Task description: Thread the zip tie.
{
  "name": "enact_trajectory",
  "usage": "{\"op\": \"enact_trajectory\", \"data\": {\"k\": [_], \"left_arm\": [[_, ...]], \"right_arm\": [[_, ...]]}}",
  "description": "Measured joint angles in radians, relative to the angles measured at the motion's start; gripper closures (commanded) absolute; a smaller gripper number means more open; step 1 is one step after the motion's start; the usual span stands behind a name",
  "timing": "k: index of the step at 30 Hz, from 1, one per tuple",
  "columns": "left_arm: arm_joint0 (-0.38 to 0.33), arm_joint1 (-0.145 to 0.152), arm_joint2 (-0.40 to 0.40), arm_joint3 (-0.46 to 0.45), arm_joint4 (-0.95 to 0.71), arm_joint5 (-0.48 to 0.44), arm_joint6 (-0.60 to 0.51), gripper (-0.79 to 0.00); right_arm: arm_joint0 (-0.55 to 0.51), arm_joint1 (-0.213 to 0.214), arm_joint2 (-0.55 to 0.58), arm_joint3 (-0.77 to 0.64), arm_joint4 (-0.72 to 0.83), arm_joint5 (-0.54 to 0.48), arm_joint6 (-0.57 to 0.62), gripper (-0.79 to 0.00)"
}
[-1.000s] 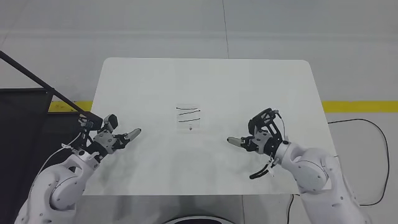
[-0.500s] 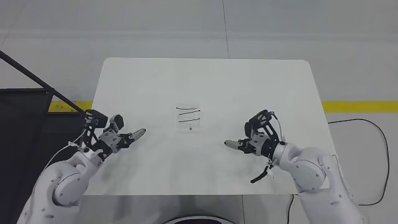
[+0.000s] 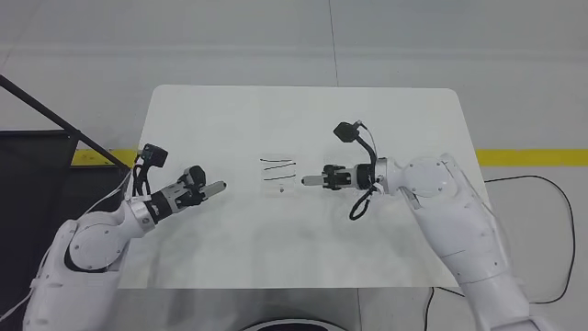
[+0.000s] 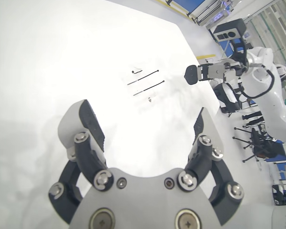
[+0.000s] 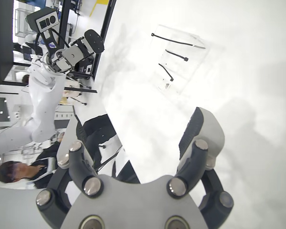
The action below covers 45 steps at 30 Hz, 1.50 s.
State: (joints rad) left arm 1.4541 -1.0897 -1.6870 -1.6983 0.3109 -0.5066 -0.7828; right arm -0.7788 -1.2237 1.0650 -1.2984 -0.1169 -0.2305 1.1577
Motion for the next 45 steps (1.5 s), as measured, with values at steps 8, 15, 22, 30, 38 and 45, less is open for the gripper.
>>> {"op": "enact_trajectory", "data": {"k": [8,15,22,30,38,45], "left_arm": [[-0.001,0.001,-0.003,-0.003,0.013,0.006,0.000,-0.785],[-0.030,0.002,0.034,0.012,-0.114,0.076,-0.050,-0.785],[-0.075,0.007,0.045,0.058,-0.273,0.117,-0.144,-0.785],[-0.074,0.007,0.045,0.058,-0.270,0.116,-0.142,-0.785],[-0.074,0.007,0.045,0.058,-0.270,0.116,-0.142,-0.785],[-0.074,0.007,0.045,0.058,-0.270,0.116,-0.142,-0.785]], "right_arm": [[-0.013,0.001,0.003,-0.018,-0.005,-0.001,-0.004,-0.785],[0.016,-0.023,-0.068,-0.002,-0.044,0.204,-0.126,-0.785],[0.124,-0.064,-0.158,0.144,-0.013,0.251,-0.174,-0.576],[0.201,-0.100,-0.218,0.292,0.022,0.210,-0.178,-0.437],[0.263,-0.136,-0.265,0.402,0.053,0.193,-0.181,-0.382],[0.299,-0.164,-0.295,0.481,0.074,0.175,-0.185,-0.314]]}}
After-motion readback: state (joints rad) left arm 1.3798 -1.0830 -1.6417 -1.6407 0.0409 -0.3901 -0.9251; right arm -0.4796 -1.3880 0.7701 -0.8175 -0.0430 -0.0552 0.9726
